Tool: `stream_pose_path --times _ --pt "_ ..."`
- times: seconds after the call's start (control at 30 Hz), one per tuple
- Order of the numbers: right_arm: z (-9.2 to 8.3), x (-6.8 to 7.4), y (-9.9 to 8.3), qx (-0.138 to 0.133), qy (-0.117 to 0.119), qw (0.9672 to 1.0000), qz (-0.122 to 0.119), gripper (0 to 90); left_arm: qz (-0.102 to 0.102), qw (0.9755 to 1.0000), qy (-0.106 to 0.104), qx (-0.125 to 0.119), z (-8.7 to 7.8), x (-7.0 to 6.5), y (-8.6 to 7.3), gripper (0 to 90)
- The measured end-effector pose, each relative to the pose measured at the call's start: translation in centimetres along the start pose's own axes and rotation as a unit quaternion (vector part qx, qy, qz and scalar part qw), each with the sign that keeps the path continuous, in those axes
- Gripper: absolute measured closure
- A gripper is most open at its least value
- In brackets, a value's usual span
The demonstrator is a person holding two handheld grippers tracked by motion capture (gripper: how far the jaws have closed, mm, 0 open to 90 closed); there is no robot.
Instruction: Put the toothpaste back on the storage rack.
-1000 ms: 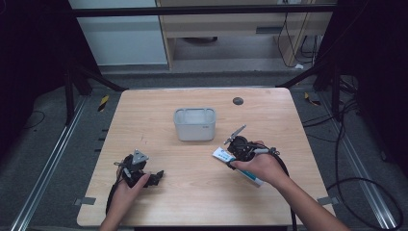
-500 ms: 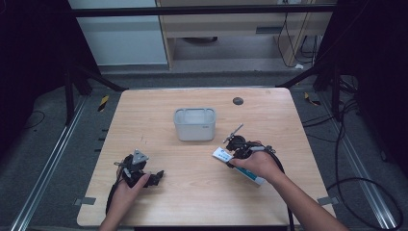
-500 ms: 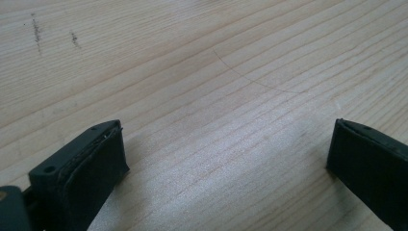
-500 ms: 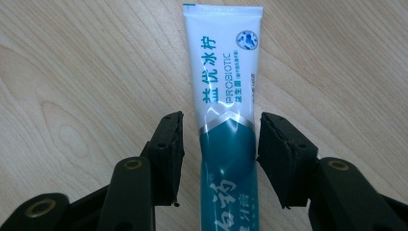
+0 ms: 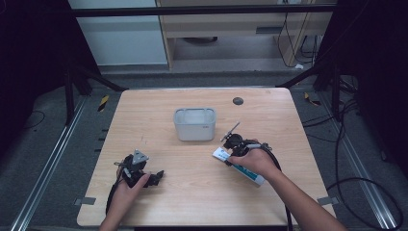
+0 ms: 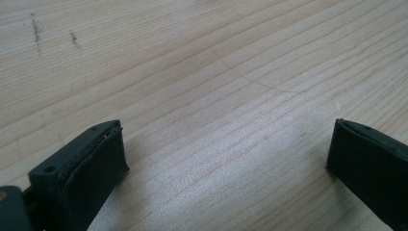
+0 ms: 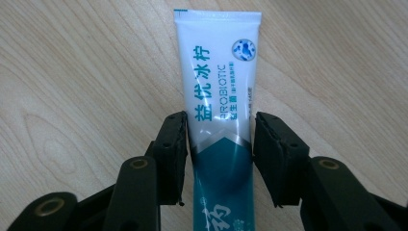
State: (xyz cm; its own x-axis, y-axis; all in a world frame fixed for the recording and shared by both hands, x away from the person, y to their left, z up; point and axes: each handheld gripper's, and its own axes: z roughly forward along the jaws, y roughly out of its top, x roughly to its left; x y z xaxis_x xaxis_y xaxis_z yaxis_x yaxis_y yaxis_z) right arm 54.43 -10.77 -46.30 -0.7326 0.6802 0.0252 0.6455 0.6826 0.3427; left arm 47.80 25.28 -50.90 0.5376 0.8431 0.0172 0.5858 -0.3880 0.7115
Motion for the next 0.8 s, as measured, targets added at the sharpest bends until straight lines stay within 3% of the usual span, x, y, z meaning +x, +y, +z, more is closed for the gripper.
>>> stream_pose_path --times 0.43,0.8 --pt "0.29 0.18 0.08 0.004 -0.012 0.9998 -0.014 59.9 0.0 1.0 0.0 0.0 0.0 0.0 0.0 0.0" --pt "0.08 0.43 0.29 0.018 -0.018 0.9992 -0.029 69.0 0.0 1.0 0.0 0.0 0.0 0.0 0.0 0.0"
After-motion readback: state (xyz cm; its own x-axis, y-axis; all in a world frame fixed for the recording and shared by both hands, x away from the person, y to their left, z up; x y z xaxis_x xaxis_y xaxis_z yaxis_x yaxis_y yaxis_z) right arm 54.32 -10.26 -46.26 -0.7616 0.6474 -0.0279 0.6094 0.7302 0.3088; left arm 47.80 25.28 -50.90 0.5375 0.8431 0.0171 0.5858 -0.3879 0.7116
